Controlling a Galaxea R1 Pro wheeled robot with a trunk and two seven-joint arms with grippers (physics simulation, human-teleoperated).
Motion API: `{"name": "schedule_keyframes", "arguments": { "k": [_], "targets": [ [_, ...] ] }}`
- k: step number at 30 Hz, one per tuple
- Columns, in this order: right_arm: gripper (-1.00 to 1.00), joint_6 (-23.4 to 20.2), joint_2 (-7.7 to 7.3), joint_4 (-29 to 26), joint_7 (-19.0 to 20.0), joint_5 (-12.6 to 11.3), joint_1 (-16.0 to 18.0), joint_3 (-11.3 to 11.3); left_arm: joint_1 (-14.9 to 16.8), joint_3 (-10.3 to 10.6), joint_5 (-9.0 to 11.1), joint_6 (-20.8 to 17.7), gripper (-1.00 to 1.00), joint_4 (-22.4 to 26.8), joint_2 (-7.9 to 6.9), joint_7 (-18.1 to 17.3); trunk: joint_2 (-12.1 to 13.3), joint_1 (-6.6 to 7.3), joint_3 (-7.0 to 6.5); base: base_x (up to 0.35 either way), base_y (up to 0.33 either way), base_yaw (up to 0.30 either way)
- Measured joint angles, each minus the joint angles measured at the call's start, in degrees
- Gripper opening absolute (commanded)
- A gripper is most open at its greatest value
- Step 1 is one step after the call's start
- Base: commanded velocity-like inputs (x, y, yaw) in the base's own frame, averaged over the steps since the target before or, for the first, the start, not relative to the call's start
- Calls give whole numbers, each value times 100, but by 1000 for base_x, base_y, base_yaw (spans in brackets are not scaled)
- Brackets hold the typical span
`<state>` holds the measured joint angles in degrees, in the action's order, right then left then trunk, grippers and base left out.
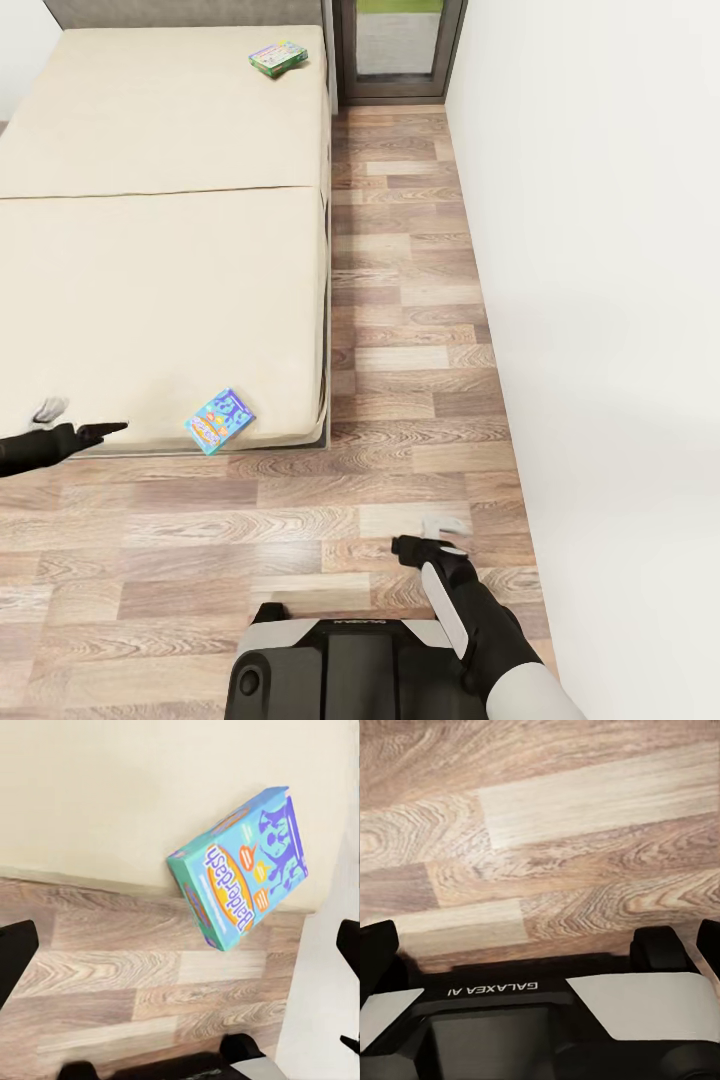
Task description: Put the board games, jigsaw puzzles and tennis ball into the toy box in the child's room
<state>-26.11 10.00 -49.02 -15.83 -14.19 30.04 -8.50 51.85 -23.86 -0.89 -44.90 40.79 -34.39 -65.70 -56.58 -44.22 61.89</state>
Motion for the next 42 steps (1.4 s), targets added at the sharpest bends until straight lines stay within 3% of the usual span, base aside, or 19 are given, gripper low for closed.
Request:
{"name": "schedule_keyframes", "arguments": {
  "k": [4,9,13,20,28,42],
  "targets": [
    [100,110,0,-2,397,-5,0,37,-411,-3,-5,42,100,-1,-106,-718,0,0,0,0,0,0],
    [100,147,0,-2,795,-13,1,67,-808,-16,10,187,100,-1,-138,-1163,0,0,0,0,0,0],
    [100,163,0,-2,915,-13,1,70,-950,-78,32,272,100,-3,-144,-1336,0,0,0,0,0,0],
    [100,343,0,0,967,-9,1,64,-1012,-374,19,306,100,-8,-185,-1910,0,0,0,0,0,0],
    [100,426,0,-1,1104,-9,-2,34,-1025,-551,-4,337,100,-108,-219,-2145,0,0,0,0,0,0],
    [100,427,0,-3,1502,-49,0,68,-1028,-580,-5,409,100,-158,-220,-2166,0,0,0,0,0,0]
  ]
}}
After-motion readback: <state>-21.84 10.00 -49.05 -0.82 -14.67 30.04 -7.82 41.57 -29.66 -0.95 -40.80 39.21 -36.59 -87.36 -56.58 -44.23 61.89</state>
